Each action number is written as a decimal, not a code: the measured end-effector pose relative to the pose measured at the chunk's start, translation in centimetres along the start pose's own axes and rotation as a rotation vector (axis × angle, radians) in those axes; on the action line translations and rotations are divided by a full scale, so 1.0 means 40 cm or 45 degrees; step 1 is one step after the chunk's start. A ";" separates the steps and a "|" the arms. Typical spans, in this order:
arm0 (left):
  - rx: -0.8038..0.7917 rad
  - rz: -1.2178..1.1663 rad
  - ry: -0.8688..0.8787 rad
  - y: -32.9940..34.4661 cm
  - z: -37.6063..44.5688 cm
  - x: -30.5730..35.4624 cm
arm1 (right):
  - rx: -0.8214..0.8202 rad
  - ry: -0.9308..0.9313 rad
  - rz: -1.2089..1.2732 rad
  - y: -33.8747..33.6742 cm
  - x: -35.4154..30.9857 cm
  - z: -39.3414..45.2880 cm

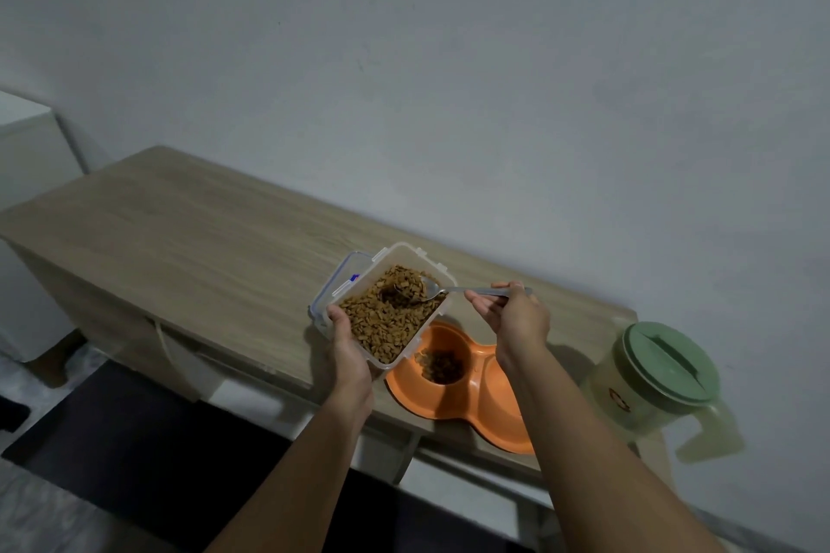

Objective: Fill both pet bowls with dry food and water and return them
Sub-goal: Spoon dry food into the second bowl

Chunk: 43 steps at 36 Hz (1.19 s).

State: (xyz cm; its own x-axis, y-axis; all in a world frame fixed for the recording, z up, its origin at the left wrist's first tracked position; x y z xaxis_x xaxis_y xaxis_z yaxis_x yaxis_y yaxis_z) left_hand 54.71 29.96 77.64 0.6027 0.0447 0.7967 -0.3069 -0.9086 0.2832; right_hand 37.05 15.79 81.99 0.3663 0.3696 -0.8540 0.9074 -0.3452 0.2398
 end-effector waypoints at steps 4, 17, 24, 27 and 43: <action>0.022 -0.043 -0.007 0.006 0.009 0.005 | 0.015 -0.007 0.057 -0.008 -0.017 -0.001; -0.012 -0.074 -0.060 0.023 0.082 -0.023 | 0.214 -0.172 0.023 -0.126 -0.045 0.052; 0.055 -0.021 -0.046 0.018 0.067 -0.007 | 0.007 -0.707 -0.592 -0.102 -0.025 0.027; 0.039 -0.017 -0.059 0.018 0.080 -0.011 | -0.133 -0.983 -0.911 -0.064 -0.013 -0.018; -0.132 0.001 -0.127 0.030 0.107 -0.015 | -0.403 -1.954 -0.839 0.135 -0.109 -0.321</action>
State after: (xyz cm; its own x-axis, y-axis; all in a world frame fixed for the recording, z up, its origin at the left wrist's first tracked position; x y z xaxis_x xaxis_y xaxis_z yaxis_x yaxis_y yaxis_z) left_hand 57.13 27.08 75.23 0.6712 -0.0019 0.7412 -0.3784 -0.8608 0.3404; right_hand 42.99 23.39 92.93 -0.4107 -0.8087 -0.4211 0.8850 -0.2425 -0.3975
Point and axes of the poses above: each hand's wrist, its own z-axis towards the middle knuckle, its own y-axis out of the palm, x = y × z, the point moved 10 cm from there along z, towards the middle knuckle, and after that the axes turned 12 degrees about x, right-handed, at the moved point
